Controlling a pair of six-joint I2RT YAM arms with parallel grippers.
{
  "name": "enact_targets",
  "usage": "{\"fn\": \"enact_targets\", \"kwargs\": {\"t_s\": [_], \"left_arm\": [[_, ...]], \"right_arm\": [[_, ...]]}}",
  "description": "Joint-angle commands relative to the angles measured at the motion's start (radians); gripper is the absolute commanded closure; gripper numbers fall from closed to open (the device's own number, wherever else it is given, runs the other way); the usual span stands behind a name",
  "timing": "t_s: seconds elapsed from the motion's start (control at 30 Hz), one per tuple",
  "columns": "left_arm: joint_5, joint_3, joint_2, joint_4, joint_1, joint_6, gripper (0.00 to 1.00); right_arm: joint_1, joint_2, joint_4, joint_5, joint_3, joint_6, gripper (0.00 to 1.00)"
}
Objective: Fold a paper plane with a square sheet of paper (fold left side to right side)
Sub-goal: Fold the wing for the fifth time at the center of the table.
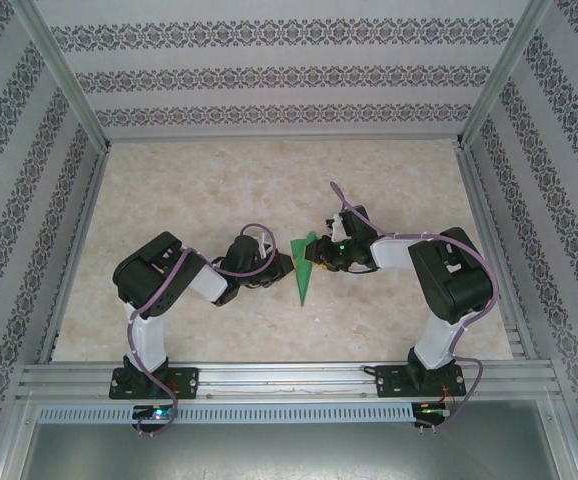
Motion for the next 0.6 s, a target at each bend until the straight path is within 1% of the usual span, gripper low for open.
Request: {"fn": "enact_targets", "kwargs": {"t_s": [0.0, 0.57], "left_arm": [[-0.023, -0.016, -0.016, -0.069, 0.006, 0.044, 0.98], [-0.042, 0.023, 0.050, -0.096, 0.004, 0.071, 0.98]], "right_arm": [[0.037, 0.073, 0.000, 0.064, -0.006, -0.042, 0.64], [0.027, 0.027, 0.102, 0.013, -0.040, -0.001, 0.66]]}}
